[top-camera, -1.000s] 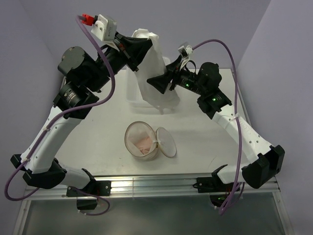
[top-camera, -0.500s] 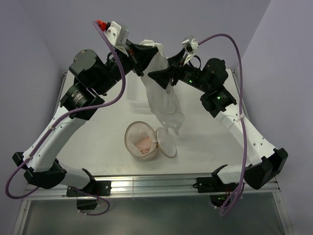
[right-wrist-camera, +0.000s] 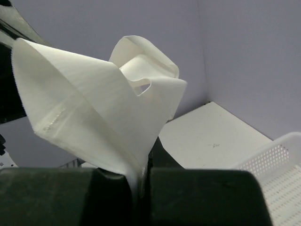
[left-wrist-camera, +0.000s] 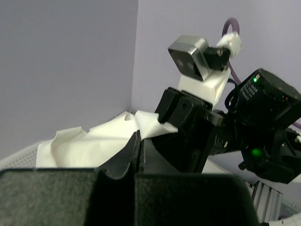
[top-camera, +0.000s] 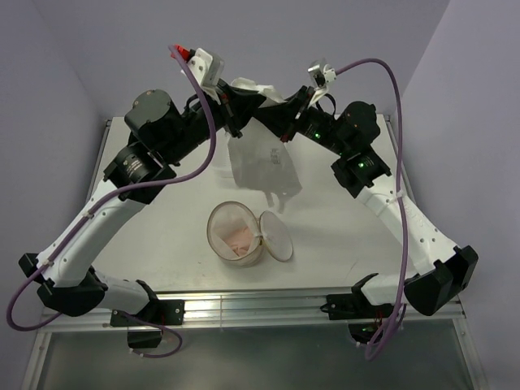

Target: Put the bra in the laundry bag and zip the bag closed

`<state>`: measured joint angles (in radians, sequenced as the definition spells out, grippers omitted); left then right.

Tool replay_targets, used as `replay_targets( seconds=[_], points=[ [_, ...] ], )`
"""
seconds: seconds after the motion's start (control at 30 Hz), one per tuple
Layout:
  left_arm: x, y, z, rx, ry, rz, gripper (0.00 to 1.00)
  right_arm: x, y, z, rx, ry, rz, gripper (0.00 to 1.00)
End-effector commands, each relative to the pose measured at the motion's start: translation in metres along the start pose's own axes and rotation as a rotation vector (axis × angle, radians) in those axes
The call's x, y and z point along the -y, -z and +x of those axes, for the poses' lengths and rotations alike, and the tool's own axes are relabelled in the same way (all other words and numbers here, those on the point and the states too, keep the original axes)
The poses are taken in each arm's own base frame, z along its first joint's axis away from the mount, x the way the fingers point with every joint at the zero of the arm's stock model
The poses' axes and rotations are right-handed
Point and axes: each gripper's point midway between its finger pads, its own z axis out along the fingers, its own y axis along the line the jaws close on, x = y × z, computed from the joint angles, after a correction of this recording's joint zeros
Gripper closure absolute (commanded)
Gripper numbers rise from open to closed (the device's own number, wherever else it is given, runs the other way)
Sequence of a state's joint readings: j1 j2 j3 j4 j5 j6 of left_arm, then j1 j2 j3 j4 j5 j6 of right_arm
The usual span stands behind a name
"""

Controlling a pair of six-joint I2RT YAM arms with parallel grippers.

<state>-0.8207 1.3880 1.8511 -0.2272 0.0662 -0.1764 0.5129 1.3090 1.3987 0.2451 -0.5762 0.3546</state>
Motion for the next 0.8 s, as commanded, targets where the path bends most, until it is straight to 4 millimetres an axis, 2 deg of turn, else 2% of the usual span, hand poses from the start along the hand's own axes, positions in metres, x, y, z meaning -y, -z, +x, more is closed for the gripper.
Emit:
replay_targets(
  seconds=[0.0, 0.03, 0.07, 0.1, 0.13, 0.2, 0.23, 0.27, 0.3, 0.33, 0.37, 0.4, 0.43, 0.47, 0.53, 0.57, 0.63, 0.67, 0.77],
  points=[
    [0.010, 0.016, -0.017, 0.072, 0.020, 0.035, 1.00, -0.019, 0.009, -0.032, 0.119, -0.013, -0.022, 1.00],
    [0.013, 0.029, -0.030, 0.111, 0.027, 0.040, 0.98, -0.020, 0.008, -0.033, 0.127, -0.035, -0.028, 1.00],
    [0.015, 0.034, -0.031, 0.127, 0.048, 0.048, 0.91, -0.022, 0.009, -0.035, 0.128, -0.042, -0.032, 1.00],
    [0.015, 0.037, -0.023, 0.120, 0.061, 0.050, 0.83, -0.024, 0.009, -0.038, 0.130, -0.045, -0.039, 1.00],
    [0.019, 0.050, -0.038, 0.167, 0.069, 0.062, 0.61, -0.028, 0.010, -0.039, 0.124, -0.047, -0.051, 1.00],
    [0.019, 0.057, -0.033, 0.165, 0.099, 0.062, 0.39, -0.034, 0.013, -0.053, 0.147, -0.033, -0.054, 1.00],
    [0.023, 0.070, -0.043, 0.199, 0.114, 0.073, 0.25, -0.037, 0.015, -0.057, 0.154, -0.031, -0.058, 1.00],
    [0.024, 0.075, -0.039, 0.193, 0.126, 0.078, 0.17, -0.041, 0.017, -0.062, 0.162, -0.021, -0.066, 1.00],
    [0.023, 0.077, -0.027, 0.186, 0.137, 0.079, 0.14, -0.046, 0.020, -0.067, 0.170, -0.015, -0.072, 1.00],
    [0.026, 0.093, -0.034, 0.216, 0.148, 0.089, 0.10, -0.047, 0.022, -0.069, 0.172, -0.011, -0.072, 1.00],
    [0.024, 0.094, -0.014, 0.196, 0.177, 0.089, 0.09, -0.048, 0.023, -0.071, 0.180, -0.008, -0.065, 1.00],
    [0.026, 0.109, -0.019, 0.225, 0.190, 0.096, 0.08, -0.049, 0.026, -0.075, 0.191, -0.005, -0.062, 1.00],
    [0.026, 0.113, -0.014, 0.225, 0.216, 0.098, 0.08, -0.051, 0.027, -0.077, 0.198, -0.009, -0.062, 1.00],
    [0.024, 0.114, 0.008, 0.190, 0.230, 0.091, 0.07, -0.053, 0.028, -0.078, 0.196, -0.012, -0.074, 1.00],
    [0.023, 0.123, 0.022, 0.170, 0.240, 0.088, 0.04, -0.057, 0.028, -0.078, 0.191, -0.028, -0.089, 1.00],
    [0.016, 0.121, 0.048, 0.120, 0.246, 0.058, 0.02, -0.058, 0.029, -0.078, 0.189, -0.030, -0.092, 1.00],
    [0.011, 0.123, 0.074, 0.068, 0.255, 0.038, 0.01, -0.060, 0.032, -0.079, 0.196, -0.031, -0.097, 1.00],
    [0.011, 0.122, 0.097, 0.021, 0.260, 0.041, 0.01, -0.062, 0.033, -0.078, 0.197, -0.034, -0.101, 1.00],
    [0.014, 0.119, 0.119, -0.018, 0.265, 0.068, 0.01, -0.065, 0.035, -0.074, 0.190, -0.045, -0.120, 1.00]
  ],
)
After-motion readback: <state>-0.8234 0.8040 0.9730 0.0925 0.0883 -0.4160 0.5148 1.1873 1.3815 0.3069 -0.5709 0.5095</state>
